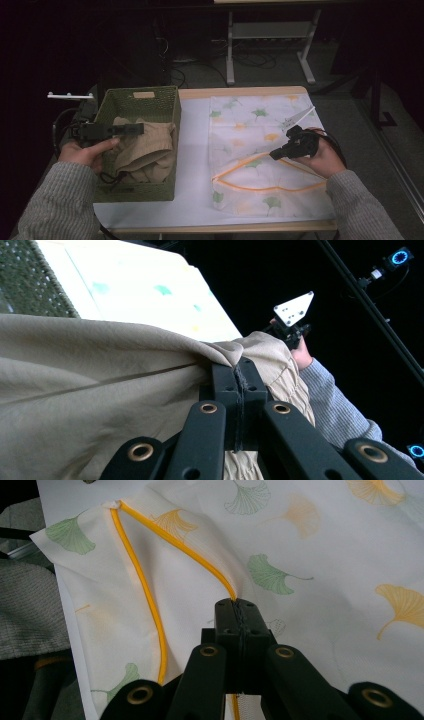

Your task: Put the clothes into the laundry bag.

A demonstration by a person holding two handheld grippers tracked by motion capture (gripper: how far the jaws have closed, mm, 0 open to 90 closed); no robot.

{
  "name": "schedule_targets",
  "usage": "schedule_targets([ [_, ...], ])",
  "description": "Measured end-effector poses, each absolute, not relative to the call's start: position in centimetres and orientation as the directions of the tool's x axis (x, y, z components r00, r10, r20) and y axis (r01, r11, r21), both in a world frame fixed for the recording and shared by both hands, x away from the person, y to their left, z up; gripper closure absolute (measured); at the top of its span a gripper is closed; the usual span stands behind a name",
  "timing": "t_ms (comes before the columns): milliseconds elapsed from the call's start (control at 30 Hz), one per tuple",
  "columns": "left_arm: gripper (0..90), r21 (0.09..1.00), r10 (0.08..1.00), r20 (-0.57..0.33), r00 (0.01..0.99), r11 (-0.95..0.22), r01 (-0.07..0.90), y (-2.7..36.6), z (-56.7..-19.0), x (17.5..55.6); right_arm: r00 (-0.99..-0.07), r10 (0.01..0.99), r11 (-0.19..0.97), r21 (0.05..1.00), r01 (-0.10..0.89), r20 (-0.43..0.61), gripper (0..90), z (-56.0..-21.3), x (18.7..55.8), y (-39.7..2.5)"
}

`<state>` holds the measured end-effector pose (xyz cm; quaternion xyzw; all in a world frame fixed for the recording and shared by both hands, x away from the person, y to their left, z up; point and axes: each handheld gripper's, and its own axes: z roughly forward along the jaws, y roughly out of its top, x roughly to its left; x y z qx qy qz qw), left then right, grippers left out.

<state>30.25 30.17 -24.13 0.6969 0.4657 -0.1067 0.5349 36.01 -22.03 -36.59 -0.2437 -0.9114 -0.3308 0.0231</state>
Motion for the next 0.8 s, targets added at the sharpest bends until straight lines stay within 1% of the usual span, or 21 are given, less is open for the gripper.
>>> schedule_targets([
  [467,89.9,0.659,0.511,-0.634,0.580,-0.037,0.752,27.9,-23.3,30.7,-0.878,0.432,0.661,0.589,0.464,0.207,89.2,-36.6,36.2,-22.0],
  [800,90.0,0.669,0.474,-0.626,0.619,-0.081,0.738,25.3,-22.4,30.9,-0.878,0.432,0.662,0.588,0.465,0.207,89.2,-36.2,36.3,-21.8],
])
